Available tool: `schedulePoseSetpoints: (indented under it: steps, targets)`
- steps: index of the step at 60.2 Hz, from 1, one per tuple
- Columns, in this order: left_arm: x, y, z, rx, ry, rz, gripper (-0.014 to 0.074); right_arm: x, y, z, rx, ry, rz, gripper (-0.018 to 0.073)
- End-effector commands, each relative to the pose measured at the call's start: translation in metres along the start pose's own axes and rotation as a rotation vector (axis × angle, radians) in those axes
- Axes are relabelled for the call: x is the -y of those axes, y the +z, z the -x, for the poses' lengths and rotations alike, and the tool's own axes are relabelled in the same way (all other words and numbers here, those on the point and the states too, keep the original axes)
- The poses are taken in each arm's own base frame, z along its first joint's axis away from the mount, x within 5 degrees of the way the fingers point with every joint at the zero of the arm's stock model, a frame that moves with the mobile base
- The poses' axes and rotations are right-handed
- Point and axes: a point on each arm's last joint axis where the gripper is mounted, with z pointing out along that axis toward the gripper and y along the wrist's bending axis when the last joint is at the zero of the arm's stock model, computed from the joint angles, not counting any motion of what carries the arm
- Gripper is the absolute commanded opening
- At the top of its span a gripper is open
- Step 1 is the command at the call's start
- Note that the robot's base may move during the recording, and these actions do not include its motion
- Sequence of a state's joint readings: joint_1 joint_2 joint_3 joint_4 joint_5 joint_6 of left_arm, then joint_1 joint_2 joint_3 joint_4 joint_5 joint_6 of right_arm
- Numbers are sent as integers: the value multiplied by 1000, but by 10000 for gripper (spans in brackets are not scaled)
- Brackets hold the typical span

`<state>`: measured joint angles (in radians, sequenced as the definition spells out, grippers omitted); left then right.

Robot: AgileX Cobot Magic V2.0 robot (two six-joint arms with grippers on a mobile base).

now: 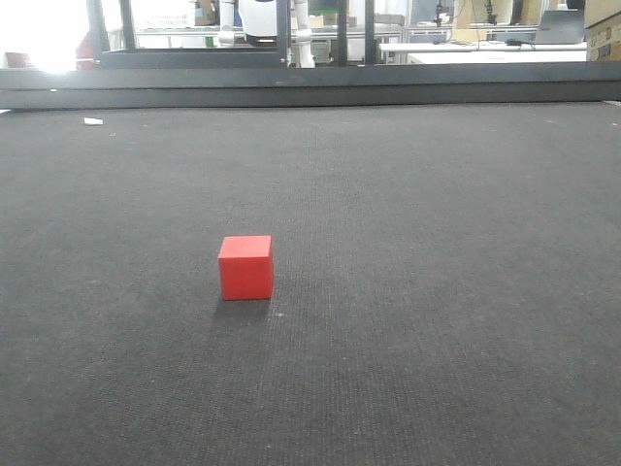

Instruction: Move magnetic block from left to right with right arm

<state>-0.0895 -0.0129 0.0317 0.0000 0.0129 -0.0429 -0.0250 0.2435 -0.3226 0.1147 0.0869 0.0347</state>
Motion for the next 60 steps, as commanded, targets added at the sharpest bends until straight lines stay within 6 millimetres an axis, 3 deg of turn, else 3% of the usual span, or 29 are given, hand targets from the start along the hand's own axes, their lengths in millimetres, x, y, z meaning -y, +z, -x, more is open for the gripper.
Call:
schedulePoseSetpoints:
  steps: [1,7,13,19,29,37,47,60]
  targets:
    - [0,-1,6,94,-4,-3,-116,-6,21,33,35,5,25,308]
    - [0,-1,6,94,-4,-3,-116,-17,47,44,-61,8,83,506]
    - [0,-1,6,94,-4,-3,-116,-35,75,57,-172,5,171,614]
    - [0,-1,6,94,-4,-3,-116,-62,98,67,-286,-9,283,624]
    - [0,-1,6,94,-4,-3,-116,-124,131,69,-478,-43,486,623]
    - [0,-1,6,94,-4,-3,-116,-175,154,54,-666,-27,564,623]
    - [0,-1,6,94,-4,-3,-116,-228,175,30,-861,8,540,623]
    - [0,-1,6,94,-4,-3,-116,-269,195,-12,-1067,-24,349,623]
